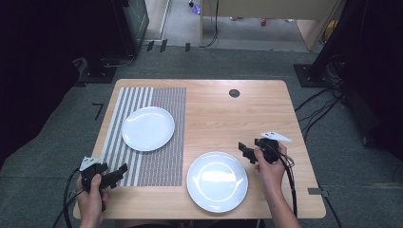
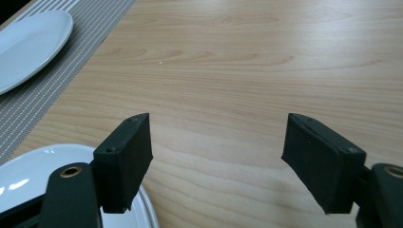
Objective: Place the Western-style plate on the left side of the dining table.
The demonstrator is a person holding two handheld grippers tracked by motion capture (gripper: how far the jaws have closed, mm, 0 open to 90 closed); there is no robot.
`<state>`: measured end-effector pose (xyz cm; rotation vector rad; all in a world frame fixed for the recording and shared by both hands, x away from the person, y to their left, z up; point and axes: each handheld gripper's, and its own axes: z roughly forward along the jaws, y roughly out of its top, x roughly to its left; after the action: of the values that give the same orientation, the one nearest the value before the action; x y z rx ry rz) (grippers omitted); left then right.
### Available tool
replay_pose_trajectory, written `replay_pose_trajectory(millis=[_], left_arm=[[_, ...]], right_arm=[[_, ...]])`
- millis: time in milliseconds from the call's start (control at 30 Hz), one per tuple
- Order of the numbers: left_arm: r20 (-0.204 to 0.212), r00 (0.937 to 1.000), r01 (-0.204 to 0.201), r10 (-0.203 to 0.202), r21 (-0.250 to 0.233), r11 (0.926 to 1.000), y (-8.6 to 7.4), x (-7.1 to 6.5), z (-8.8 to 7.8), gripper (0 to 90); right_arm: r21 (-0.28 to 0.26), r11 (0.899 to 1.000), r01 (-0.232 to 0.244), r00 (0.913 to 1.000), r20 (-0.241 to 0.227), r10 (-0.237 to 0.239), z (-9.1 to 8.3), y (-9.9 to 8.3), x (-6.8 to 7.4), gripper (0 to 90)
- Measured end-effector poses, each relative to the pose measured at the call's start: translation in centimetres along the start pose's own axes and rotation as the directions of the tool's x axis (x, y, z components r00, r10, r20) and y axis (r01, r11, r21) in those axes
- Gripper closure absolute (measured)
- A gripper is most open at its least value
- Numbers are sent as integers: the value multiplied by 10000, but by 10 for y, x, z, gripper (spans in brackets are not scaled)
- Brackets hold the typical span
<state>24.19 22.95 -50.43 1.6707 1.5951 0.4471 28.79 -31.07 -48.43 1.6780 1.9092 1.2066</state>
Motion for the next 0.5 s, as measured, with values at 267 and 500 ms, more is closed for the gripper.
replay_pose_trajectory(millis=[267,500], left_arm=[[-227,9993,-291,290,-11,9996,-8,-3,0,140],[-398,9988,-306,301,-127,9995,-13,-1,-5,135]], right_arm=[[-304,9987,-410,9986,334,420,-24,-20,-26,249],[-270,9980,-572,9948,824,593,-41,-39,-48,249]])
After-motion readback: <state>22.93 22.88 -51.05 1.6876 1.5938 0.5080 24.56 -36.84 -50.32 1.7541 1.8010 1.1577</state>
